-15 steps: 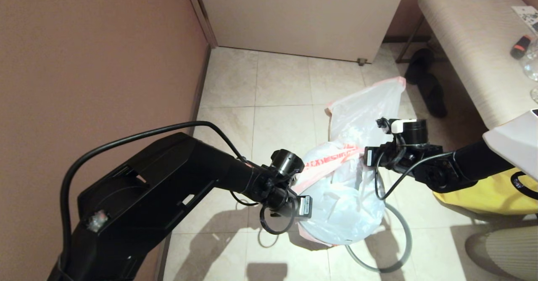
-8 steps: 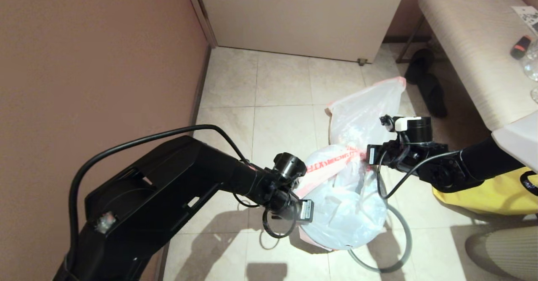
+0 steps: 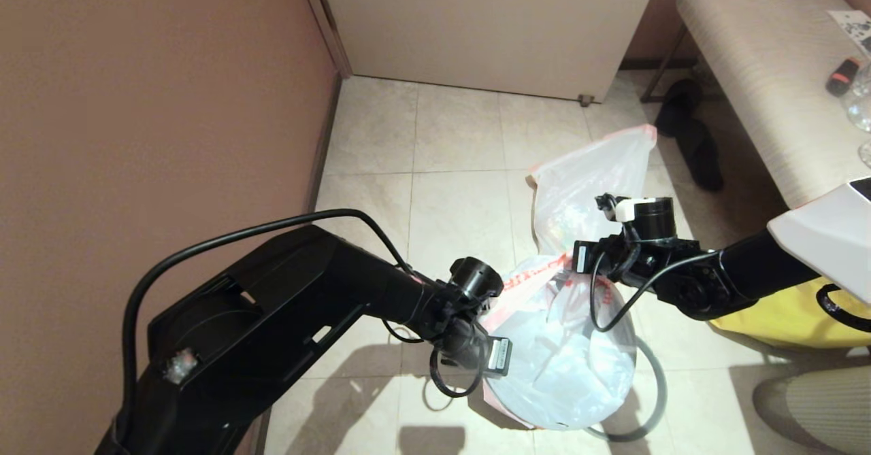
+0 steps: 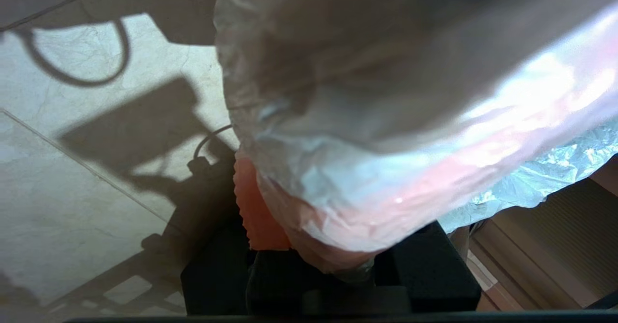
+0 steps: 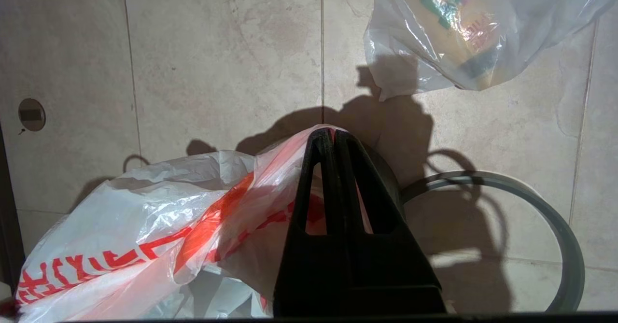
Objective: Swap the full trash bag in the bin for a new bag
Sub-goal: Put the new garbage bag on the trash can
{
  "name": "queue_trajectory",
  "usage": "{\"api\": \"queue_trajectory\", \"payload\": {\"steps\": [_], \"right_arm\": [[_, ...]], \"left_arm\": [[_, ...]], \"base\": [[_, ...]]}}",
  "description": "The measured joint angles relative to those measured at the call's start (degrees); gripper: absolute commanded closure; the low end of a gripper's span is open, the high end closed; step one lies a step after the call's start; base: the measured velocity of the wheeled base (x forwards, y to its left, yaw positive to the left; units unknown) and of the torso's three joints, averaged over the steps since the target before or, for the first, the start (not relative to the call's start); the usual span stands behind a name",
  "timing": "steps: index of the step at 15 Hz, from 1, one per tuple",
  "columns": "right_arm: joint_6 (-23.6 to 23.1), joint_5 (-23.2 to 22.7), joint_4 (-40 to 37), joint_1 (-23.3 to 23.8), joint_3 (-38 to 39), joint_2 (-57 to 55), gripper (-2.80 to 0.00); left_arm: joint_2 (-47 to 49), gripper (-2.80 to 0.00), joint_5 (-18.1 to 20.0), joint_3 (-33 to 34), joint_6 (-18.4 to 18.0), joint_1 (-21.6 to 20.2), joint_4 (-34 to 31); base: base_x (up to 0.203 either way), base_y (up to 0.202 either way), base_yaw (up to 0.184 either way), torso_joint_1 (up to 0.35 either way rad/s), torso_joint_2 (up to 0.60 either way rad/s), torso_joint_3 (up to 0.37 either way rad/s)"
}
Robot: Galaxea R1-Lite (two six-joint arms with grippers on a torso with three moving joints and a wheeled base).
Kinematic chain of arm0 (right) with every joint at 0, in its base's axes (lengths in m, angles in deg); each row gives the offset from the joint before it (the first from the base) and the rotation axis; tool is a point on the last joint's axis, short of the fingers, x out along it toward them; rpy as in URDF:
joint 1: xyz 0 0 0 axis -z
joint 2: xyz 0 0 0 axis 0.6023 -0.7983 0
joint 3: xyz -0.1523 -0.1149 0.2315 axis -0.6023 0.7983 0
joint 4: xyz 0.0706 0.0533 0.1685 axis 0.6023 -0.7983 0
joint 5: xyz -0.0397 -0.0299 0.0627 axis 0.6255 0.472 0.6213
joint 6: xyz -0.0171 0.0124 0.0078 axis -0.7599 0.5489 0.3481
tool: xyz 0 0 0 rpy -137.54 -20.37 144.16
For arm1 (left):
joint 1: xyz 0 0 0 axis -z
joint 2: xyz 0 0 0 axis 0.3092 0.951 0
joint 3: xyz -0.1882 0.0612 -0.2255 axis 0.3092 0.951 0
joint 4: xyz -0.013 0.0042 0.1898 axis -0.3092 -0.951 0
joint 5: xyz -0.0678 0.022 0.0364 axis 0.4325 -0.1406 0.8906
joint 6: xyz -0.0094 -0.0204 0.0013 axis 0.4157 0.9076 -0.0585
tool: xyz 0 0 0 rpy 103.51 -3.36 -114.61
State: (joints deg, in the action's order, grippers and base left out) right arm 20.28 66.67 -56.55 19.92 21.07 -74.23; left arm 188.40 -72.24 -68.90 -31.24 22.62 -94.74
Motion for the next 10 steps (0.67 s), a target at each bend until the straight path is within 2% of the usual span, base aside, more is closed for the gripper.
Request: {"api": "queue_trajectory", "payload": {"steps": [4, 10], "right_arm": [[0.1, -1.3, -1.4, -0.8, 0.0, -0.5, 0.0], [1.2, -4.6, -5.5, -2.7, -1.5, 0.4, 0.0]], "left_arm": [[0.0, 0.0, 0.5, 0.7, -1.8, 0.0, 0.1], [0.0, 0.0, 0.5, 1.2, -2.3, 0.1, 0.6]], "base": [[0.0, 0.0, 0.0, 0.0, 0.0, 0.0], [0.0, 0.0, 0.0, 0.0, 0.0, 0.0]]}}
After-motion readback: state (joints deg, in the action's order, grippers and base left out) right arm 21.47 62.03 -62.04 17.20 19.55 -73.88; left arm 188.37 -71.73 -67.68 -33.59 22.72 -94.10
